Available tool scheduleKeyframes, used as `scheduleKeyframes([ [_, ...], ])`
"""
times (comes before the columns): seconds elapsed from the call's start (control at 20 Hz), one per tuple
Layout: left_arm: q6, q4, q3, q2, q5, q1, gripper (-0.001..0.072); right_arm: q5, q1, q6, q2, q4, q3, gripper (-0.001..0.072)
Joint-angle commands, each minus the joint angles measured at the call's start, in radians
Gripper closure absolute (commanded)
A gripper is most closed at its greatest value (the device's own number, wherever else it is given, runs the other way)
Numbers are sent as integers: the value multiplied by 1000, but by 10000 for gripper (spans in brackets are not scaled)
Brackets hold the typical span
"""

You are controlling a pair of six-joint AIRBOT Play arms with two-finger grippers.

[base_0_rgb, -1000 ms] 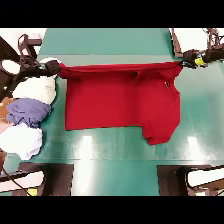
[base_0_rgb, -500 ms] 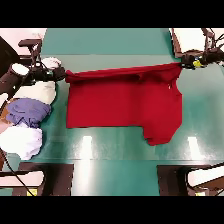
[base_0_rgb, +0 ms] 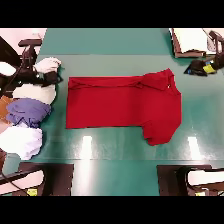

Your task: Fold the shirts.

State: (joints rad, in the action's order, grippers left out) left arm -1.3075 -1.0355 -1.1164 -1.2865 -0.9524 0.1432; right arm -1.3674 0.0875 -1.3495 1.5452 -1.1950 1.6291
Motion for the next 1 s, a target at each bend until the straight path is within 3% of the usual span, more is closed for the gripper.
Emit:
scheduleKeyframes([
  [0.0, -55, -105, 197, 113, -143, 8, 219, -50, 49, 12, -127, 61, -215, 324],
  [0.25, -53, -40, 449, 188, -149, 8, 219, -20, 93, 69, -253, 182, -460, 324],
  [0.55, -46, 37, 533, 188, -101, 6, 219, -19, 95, 76, -269, 183, -481, 324],
  [0.7, -46, 51, 550, 188, -57, -87, 221, -16, 95, 76, -269, 181, -482, 324],
  [0.75, -46, 48, 549, 188, -37, -122, 319, -16, 99, 76, -269, 169, -482, 324],
  [0.8, -47, 49, 544, 188, -18, -142, 535, -23, 111, 76, -269, 161, -482, 324],
  [0.85, -62, 52, 536, 188, -7, -143, 634, -27, 130, 75, -269, 133, -483, 324],
  [0.9, -82, 48, 518, 190, -4, -143, 683, -33, 158, 74, -269, 103, -485, 324],
  [0.95, -82, 48, 497, 195, -6, -143, 683, -40, 196, 73, -269, 92, -501, 324],
])
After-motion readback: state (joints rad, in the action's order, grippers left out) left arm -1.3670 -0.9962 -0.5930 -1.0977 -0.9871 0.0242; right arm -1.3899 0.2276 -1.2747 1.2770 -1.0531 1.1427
